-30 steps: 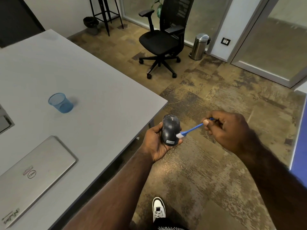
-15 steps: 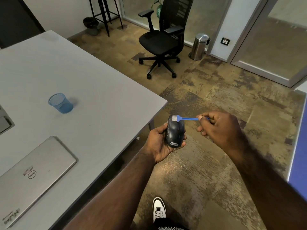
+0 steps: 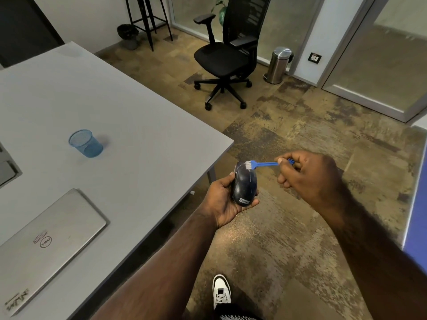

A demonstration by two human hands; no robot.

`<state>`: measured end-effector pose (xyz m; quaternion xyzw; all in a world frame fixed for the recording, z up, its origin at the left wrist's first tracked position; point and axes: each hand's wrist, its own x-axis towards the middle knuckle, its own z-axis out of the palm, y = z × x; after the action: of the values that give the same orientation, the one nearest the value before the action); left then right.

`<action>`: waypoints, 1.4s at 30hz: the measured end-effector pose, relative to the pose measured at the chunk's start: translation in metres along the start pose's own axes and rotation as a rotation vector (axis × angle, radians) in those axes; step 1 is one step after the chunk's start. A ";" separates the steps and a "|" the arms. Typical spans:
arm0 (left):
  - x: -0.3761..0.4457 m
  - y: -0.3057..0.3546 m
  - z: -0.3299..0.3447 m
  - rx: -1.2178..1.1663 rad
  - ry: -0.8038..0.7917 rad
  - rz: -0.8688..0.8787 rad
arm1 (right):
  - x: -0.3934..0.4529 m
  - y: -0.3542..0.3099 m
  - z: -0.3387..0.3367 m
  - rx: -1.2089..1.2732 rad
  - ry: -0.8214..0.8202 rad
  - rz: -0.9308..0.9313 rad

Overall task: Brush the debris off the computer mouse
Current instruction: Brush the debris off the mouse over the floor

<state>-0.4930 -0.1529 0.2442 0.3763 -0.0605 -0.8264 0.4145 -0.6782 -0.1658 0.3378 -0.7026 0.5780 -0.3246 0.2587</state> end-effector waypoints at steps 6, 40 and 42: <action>-0.001 0.000 0.002 0.017 0.005 0.004 | -0.004 -0.003 0.005 -0.033 -0.211 -0.003; -0.003 0.002 -0.004 -0.049 -0.013 -0.016 | 0.002 0.019 -0.007 0.099 0.033 0.048; -0.003 0.001 -0.001 -0.005 -0.004 -0.017 | 0.001 0.014 -0.001 0.108 -0.082 0.055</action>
<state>-0.4906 -0.1508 0.2454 0.3740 -0.0560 -0.8307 0.4085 -0.6873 -0.1696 0.3285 -0.6842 0.5675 -0.3190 0.3286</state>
